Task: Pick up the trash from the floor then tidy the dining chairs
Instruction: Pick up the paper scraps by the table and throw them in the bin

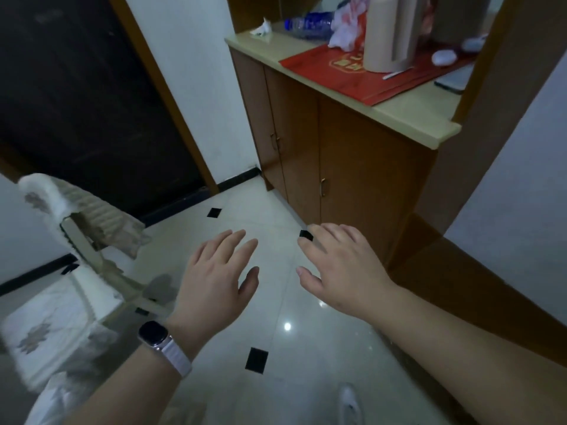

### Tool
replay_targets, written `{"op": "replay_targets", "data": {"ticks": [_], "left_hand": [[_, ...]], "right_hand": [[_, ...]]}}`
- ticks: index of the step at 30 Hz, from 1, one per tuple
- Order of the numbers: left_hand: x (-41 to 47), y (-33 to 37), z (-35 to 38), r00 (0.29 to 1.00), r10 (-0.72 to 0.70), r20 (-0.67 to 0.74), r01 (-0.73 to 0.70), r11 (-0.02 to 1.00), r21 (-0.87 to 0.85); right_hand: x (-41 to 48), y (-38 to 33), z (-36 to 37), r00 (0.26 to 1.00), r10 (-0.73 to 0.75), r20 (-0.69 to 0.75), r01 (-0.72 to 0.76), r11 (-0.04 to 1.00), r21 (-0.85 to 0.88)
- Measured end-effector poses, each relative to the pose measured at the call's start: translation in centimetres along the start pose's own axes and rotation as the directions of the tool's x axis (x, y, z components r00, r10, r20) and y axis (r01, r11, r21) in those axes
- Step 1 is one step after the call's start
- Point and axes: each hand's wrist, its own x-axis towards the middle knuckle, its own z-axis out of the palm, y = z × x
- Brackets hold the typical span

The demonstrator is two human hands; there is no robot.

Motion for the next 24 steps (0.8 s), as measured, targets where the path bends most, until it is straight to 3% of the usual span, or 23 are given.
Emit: {"op": "replay_targets", "data": {"ticks": [8,13,24], "left_hand": [[6.1,-4.4,2.5,0.999,-0.026,-0.027,0.027,0.997,0.070],[9.0,-10.3,5.4,0.991,-0.132,-0.036,0.135,0.988,0.071],[21.2,-26.5,13.9,0.975,-0.217,-0.044,0.213,0.974,-0.082]], "right_hand": [[10.0,4.2,2.0,0.994,-0.110,0.026,0.108,0.993,0.048],[17.5,3.2,5.2,0.983,-0.170,0.071,0.165,0.983,0.078],[38.8,1.8,11.9,0.969,-0.185,0.160,0.195,0.980,-0.048]]}}
